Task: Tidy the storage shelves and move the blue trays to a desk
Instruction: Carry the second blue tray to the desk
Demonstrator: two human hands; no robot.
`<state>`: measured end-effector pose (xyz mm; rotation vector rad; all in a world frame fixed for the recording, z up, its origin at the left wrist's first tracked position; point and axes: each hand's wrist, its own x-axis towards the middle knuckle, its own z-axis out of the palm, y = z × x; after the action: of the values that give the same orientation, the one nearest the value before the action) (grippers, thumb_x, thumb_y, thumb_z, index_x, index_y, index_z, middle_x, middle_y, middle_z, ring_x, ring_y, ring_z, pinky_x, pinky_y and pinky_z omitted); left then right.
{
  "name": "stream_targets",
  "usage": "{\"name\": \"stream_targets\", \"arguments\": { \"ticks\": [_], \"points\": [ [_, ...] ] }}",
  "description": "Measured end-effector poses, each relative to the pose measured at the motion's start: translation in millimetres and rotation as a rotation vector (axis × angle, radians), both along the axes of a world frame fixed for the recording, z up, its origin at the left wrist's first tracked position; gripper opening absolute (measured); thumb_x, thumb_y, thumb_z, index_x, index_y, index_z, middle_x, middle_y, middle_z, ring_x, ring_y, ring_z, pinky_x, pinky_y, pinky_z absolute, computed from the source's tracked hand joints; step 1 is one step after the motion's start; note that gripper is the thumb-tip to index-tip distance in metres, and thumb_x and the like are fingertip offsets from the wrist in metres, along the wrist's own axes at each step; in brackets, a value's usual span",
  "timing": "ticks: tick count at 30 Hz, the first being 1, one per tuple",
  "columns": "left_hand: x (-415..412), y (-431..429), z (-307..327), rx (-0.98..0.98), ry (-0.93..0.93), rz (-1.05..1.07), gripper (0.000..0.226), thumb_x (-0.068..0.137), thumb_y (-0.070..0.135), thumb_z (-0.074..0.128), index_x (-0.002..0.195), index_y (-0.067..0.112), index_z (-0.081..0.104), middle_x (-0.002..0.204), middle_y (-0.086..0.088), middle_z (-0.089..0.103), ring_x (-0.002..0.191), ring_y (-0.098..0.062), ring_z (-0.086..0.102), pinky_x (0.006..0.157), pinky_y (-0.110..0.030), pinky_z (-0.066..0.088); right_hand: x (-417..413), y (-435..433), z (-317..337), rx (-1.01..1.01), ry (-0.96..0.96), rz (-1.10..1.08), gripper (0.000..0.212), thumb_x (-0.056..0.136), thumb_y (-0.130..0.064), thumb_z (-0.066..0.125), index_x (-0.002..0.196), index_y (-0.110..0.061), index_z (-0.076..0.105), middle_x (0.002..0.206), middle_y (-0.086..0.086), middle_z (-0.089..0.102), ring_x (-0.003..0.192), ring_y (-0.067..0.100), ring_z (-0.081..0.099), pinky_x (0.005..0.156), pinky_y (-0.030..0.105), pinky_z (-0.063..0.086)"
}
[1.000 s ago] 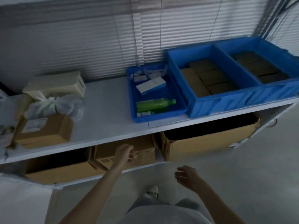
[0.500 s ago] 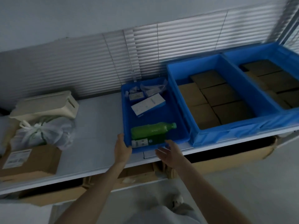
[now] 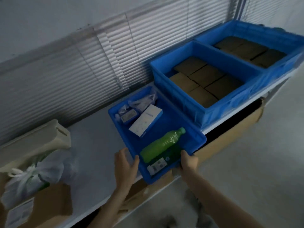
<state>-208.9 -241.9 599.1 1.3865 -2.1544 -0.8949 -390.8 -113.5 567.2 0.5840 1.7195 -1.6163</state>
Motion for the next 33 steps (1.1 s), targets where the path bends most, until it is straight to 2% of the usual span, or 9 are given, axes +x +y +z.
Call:
{"name": "stream_targets", "arguments": {
  "ticks": [5,10,12,15,18,22,28,30,33],
  "points": [
    [-17,-53,23,-0.171,-0.095,-0.148,0.032,0.089,0.029,0.064,0.117,0.013,0.057,0.115,-0.008,0.058,0.105,-0.026,0.056,0.078,-0.039,0.051,60,64,-4,0.114,0.068,-0.239,0.014,0.081,-0.020,0.054,0.071,-0.014,0.046,0.071,0.010,0.048,0.058,0.023,0.044,0.052,0.035,0.034],
    [-56,-71,32,-0.181,-0.306,-0.321,0.049,0.087,0.033,0.063,0.127,0.006,0.057,0.124,-0.020,0.059,0.111,-0.038,0.057,0.089,-0.046,0.050,106,157,4,0.186,0.066,-0.450,0.015,0.086,-0.012,0.056,0.073,-0.006,0.051,0.072,0.012,0.051,0.064,0.025,0.049,0.057,0.037,0.038],
    [-75,-71,21,-0.056,-0.391,-0.426,0.056,0.089,0.041,0.059,0.129,0.004,0.055,0.128,-0.022,0.060,0.115,-0.039,0.058,0.094,-0.047,0.048,117,198,3,0.188,0.047,-0.486,0.013,0.086,-0.009,0.056,0.074,-0.005,0.053,0.076,0.014,0.054,0.067,0.027,0.051,0.059,0.037,0.040],
    [-100,-41,2,0.157,-0.413,-0.554,0.040,0.093,0.045,0.051,0.095,0.006,0.059,0.095,-0.018,0.065,0.091,-0.037,0.064,0.079,-0.045,0.050,133,261,3,0.209,-0.008,-0.507,0.009,0.080,-0.009,0.057,0.077,-0.003,0.052,0.080,0.016,0.054,0.073,0.029,0.052,0.063,0.040,0.041],
    [-109,34,-5,0.179,-0.312,-0.661,0.039,0.099,0.030,0.053,0.067,0.010,0.043,0.065,-0.010,0.049,0.069,-0.027,0.051,0.060,-0.039,0.034,149,341,4,0.215,-0.031,-0.572,0.008,0.076,-0.006,0.059,0.079,-0.002,0.053,0.079,0.016,0.055,0.071,0.029,0.053,0.061,0.038,0.041],
    [-118,164,-4,0.260,-0.295,-0.794,0.042,0.099,0.030,0.054,0.068,0.004,0.045,0.063,-0.012,0.046,0.061,-0.025,0.045,0.055,-0.036,0.029,173,465,18,0.240,0.008,-0.703,0.009,0.078,-0.005,0.063,0.080,0.000,0.056,0.078,0.017,0.059,0.069,0.030,0.056,0.061,0.038,0.045],
    [-166,398,-25,0.415,-0.269,-0.976,0.050,0.091,0.048,0.059,0.089,-0.001,0.064,0.081,-0.016,0.065,0.074,-0.034,0.063,0.068,-0.046,0.052,220,685,30,0.311,0.123,-0.909,0.015,0.077,-0.010,0.066,0.085,0.000,0.061,0.078,0.018,0.062,0.069,0.029,0.060,0.061,0.039,0.048],
    [-172,489,-11,0.472,-0.287,-1.015,0.044,0.092,0.046,0.060,0.081,0.004,0.060,0.084,-0.017,0.063,0.079,-0.035,0.063,0.076,-0.050,0.053,243,757,39,0.323,0.152,-1.000,0.020,0.071,-0.018,0.069,0.080,-0.004,0.058,0.073,0.016,0.055,0.066,0.025,0.055,0.058,0.038,0.042],
    [-156,629,30,0.512,-0.281,-1.120,0.032,0.097,0.030,0.058,0.070,0.014,0.051,0.079,-0.007,0.055,0.073,-0.025,0.054,0.076,-0.040,0.045,279,854,64,0.352,0.179,-1.142,0.024,0.069,-0.024,0.070,0.077,-0.007,0.055,0.064,0.011,0.046,0.058,0.022,0.045,0.053,0.032,0.034]
  ]
}}
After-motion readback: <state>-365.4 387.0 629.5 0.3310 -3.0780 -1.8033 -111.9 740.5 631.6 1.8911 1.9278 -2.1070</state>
